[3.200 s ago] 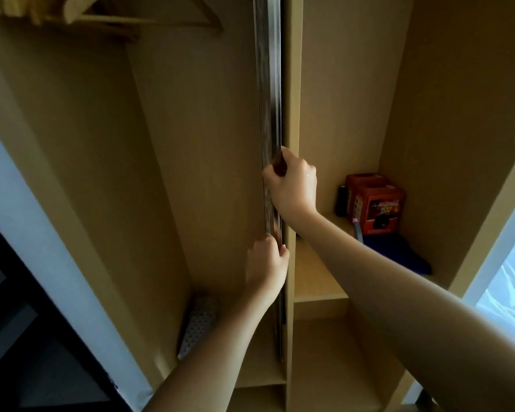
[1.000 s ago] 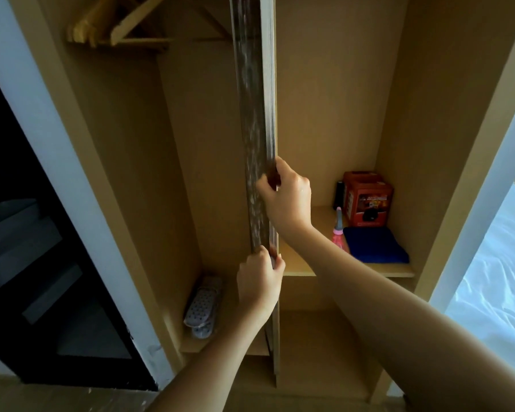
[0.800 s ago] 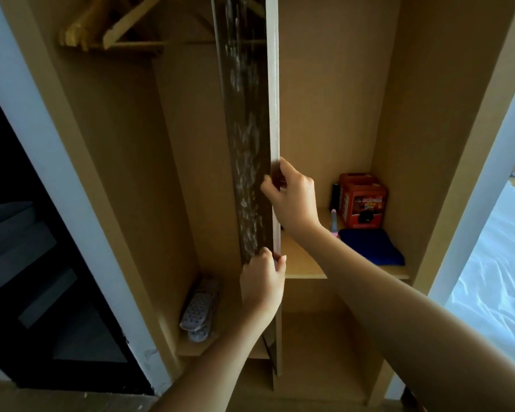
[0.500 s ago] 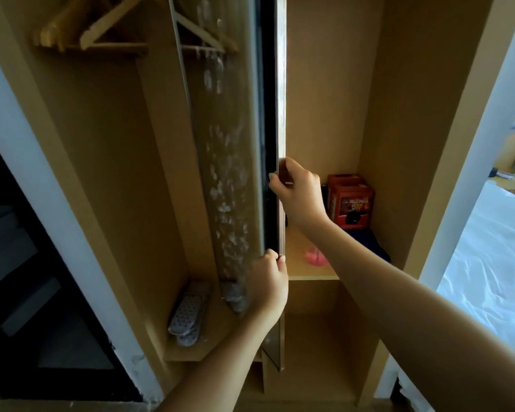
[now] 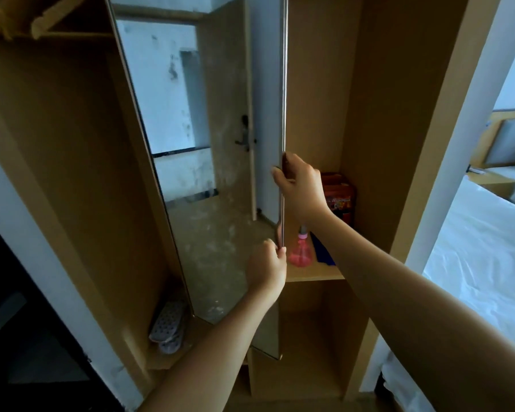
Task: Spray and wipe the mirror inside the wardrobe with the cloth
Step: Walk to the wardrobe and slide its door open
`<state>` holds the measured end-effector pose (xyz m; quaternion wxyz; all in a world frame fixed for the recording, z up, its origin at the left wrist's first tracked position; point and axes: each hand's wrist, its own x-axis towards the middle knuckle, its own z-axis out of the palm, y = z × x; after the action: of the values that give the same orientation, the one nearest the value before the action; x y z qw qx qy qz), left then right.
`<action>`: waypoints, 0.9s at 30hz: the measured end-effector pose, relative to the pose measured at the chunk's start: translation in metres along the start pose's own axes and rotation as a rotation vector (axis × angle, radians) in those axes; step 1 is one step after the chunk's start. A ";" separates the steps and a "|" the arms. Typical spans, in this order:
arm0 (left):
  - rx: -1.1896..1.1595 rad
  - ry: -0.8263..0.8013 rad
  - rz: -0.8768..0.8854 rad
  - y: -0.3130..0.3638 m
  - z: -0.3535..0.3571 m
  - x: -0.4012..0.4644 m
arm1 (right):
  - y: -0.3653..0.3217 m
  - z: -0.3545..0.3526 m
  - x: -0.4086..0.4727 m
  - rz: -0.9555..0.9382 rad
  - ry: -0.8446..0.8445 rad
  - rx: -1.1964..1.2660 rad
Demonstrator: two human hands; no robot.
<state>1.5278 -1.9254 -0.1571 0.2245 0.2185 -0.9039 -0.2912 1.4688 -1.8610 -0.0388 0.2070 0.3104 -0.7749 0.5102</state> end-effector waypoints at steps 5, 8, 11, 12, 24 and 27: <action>-0.015 -0.022 0.019 0.009 0.007 0.017 | 0.016 0.001 0.013 0.023 0.024 0.007; -0.001 -0.034 0.030 0.013 0.012 0.027 | 0.025 0.002 0.022 0.044 0.047 0.000; 0.013 -0.005 0.028 0.019 0.017 0.035 | 0.032 0.002 0.028 0.053 0.066 -0.001; 0.018 -0.002 0.023 0.021 0.019 0.038 | 0.034 0.001 0.030 0.055 0.061 0.002; 0.020 -0.036 0.007 0.034 0.026 0.062 | 0.056 0.007 0.052 0.078 0.069 0.032; -0.002 -0.057 0.039 0.030 0.023 0.066 | 0.058 0.008 0.055 0.098 0.067 0.034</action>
<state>1.4544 -1.9283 -0.1364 0.2047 0.1924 -0.9136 -0.2940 1.3892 -1.8665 -0.0456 0.2022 0.2583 -0.7730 0.5431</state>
